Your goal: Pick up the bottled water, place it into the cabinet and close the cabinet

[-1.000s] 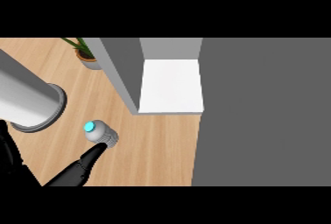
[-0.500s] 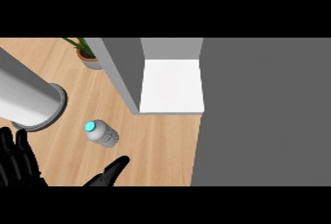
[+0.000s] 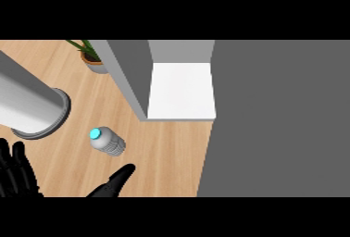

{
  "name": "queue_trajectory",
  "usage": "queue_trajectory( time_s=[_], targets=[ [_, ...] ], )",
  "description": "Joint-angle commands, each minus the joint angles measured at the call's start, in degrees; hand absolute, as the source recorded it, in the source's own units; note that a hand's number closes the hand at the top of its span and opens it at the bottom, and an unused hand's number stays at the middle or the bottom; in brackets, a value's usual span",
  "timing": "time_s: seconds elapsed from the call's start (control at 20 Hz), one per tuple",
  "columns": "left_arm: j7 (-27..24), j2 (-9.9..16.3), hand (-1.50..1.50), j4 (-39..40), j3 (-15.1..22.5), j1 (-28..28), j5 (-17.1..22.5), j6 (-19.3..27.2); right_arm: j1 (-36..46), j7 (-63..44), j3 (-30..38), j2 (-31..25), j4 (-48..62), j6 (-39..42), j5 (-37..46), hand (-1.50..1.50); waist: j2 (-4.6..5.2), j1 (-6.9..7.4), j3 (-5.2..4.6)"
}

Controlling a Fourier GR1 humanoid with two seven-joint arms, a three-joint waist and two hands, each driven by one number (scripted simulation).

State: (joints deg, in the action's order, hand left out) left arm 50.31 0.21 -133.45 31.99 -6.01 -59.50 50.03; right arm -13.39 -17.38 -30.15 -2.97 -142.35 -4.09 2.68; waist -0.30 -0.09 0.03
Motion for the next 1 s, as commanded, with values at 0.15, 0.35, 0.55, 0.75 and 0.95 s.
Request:
queue_trajectory(
  time_s=[0.15,0.35,0.55,0.75,0.95],
  targets=[
    [-0.35,1.80,-1.50,-2.04,-2.16,-1.96,3.40,2.87,4.25,-4.13,-0.96,-0.50,-3.27,-2.52,6.65,-1.50,0.18,0.15,-0.12],
    [1.06,-0.19,-1.50,1.12,-1.15,-0.44,1.24,2.52,-0.22,-3.52,-7.17,-1.81,-5.64,-5.09,11.24,-1.50,0.03,-0.43,-0.11],
    [-0.07,2.65,-1.50,0.60,-5.06,-0.81,5.92,1.13,-0.92,-2.35,-2.61,-5.53,-7.34,-3.90,6.63,-1.50,0.12,-0.41,-0.08],
    [-4.14,5.16,-1.50,6.36,-8.40,0.11,12.19,5.83,1.74,-4.34,-6.99,-3.71,-6.20,-7.30,10.70,-1.50,0.17,-0.49,-0.19],
    [-8.85,6.68,-1.50,10.88,-10.82,0.54,18.97,9.39,0.98,-2.86,-4.87,-6.55,-6.24,-6.49,7.99,-1.50,0.21,-0.47,-0.15]
  ],
)
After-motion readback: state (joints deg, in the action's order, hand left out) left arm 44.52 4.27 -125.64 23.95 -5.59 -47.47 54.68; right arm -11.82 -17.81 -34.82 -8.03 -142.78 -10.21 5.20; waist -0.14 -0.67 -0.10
